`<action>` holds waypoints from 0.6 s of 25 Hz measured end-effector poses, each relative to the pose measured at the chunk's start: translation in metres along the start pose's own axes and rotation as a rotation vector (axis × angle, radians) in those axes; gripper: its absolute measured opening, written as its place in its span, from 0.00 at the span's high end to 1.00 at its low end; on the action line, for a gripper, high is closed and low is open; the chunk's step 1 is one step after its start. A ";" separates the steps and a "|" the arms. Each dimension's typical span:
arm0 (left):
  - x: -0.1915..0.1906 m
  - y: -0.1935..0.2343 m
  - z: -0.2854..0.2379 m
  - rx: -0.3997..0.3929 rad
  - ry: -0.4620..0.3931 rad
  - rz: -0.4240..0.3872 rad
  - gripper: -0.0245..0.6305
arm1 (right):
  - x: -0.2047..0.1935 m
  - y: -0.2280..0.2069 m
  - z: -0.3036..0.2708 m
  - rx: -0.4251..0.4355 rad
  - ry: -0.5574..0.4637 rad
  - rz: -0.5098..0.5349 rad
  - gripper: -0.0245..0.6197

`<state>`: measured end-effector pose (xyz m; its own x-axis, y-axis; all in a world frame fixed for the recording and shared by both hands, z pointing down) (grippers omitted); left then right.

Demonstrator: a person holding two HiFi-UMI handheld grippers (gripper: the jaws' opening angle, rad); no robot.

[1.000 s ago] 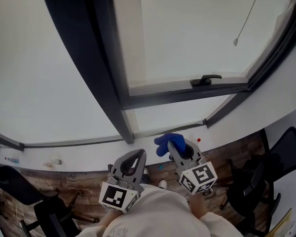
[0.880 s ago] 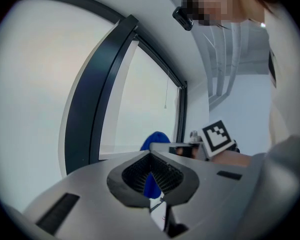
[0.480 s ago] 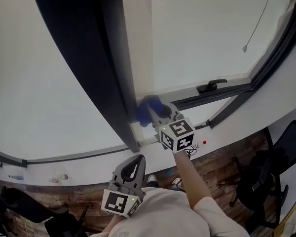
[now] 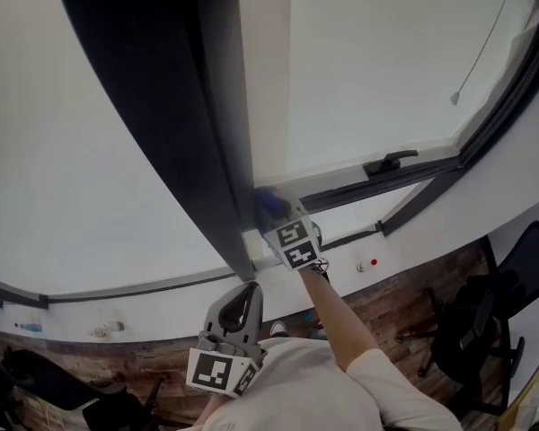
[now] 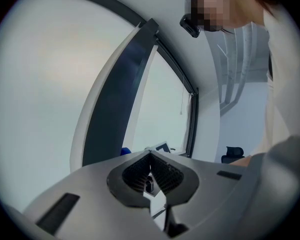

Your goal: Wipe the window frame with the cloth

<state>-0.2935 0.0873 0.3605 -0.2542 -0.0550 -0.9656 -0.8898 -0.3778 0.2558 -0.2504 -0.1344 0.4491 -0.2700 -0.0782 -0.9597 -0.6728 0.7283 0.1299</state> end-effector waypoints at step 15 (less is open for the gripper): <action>-0.004 -0.008 -0.019 -0.027 0.031 -0.016 0.95 | -0.002 -0.012 -0.008 0.001 -0.005 0.011 0.87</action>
<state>-0.2785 0.0724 0.3613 -0.2280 -0.0774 -0.9706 -0.8828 -0.4041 0.2396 -0.2477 -0.1484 0.4520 -0.2735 -0.0669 -0.9595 -0.6689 0.7301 0.1397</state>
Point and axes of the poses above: the fingertips, and each gripper's own axes: z backward along the fingers, y to its left, x out of its top, the point moved 5 cm from there along z, backward along the fingers, and after that the axes turned 6 degrees about -y, right-handed, at the moved point
